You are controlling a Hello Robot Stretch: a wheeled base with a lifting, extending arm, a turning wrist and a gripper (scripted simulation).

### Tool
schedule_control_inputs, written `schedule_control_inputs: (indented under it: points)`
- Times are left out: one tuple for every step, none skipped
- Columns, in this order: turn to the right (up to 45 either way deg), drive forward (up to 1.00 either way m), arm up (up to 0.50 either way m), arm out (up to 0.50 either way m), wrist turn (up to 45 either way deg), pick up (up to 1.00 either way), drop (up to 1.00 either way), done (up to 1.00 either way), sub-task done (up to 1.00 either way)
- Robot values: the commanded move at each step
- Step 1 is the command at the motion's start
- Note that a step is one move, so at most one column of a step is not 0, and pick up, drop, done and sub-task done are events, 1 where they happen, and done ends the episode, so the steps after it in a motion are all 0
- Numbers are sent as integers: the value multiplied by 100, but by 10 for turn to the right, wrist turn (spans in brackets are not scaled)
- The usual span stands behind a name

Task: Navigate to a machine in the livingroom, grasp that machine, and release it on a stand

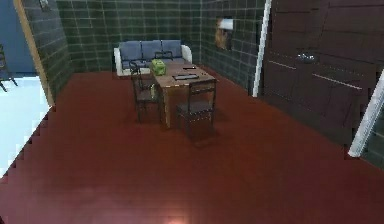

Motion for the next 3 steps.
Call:
schedule_control_inputs:
  points:
    - [-180, 0, 0, 0, 0, 0, 0, 0, 0]
    - [0, 100, 0, 0, 0, 0, 0, 0, 0]
    - [0, 100, 0, 0, 0, 0, 0, 0, 0]
